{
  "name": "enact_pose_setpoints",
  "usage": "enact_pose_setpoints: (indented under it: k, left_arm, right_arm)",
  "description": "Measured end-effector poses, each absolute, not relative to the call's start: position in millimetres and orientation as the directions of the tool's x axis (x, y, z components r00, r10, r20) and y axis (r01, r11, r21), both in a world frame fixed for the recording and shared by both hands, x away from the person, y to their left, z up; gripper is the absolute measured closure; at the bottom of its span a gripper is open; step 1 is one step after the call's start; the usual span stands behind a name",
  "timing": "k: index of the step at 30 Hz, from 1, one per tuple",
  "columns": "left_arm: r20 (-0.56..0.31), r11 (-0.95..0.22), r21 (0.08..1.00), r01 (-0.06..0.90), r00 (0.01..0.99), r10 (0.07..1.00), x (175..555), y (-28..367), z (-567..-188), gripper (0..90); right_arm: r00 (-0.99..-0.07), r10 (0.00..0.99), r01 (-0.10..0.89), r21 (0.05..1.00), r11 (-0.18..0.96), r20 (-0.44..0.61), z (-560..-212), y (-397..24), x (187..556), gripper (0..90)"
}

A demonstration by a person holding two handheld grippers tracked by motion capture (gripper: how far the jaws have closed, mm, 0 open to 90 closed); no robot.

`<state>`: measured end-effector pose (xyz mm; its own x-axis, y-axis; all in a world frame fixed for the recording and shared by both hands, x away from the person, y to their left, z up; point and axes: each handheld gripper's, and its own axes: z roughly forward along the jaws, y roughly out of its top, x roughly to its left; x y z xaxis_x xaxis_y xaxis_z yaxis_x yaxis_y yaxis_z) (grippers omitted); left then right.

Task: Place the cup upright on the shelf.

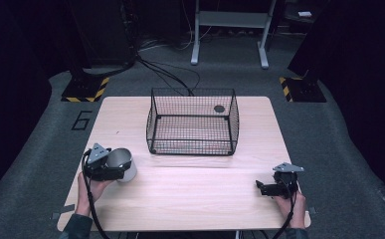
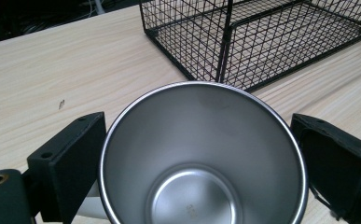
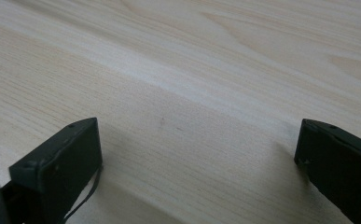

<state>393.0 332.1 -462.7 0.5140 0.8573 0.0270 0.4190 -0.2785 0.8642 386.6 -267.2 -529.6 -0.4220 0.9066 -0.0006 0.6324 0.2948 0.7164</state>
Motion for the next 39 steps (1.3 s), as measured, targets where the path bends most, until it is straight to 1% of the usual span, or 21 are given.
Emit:
enact_pose_setpoints:
  k: [2,6,12,39]
  left_arm:
    - [0.03,-0.277,0.868,0.413,0.512,0.858,393,332,-463,6.5]
    - [0.002,-0.26,0.87,0.419,0.523,0.852,393,336,-461,6.5]
    - [0.009,-0.259,0.876,0.406,0.524,0.851,392,337,-456,6.5]
    - [0.005,-0.29,0.884,0.366,0.614,0.789,387,327,-423,6.5]
  right_arm:
    - [-0.421,0.907,0.629,0.721,0.292,0.0,-530,-267,387,0.1]
    - [-0.423,0.906,0.63,0.719,0.293,0.001,-530,-267,387,0.1]
    - [-0.422,0.907,0.63,0.72,0.292,0.002,-530,-267,387,0.1]
    - [-0.422,0.907,0.633,0.716,0.294,0.001,-530,-267,387,0.1]
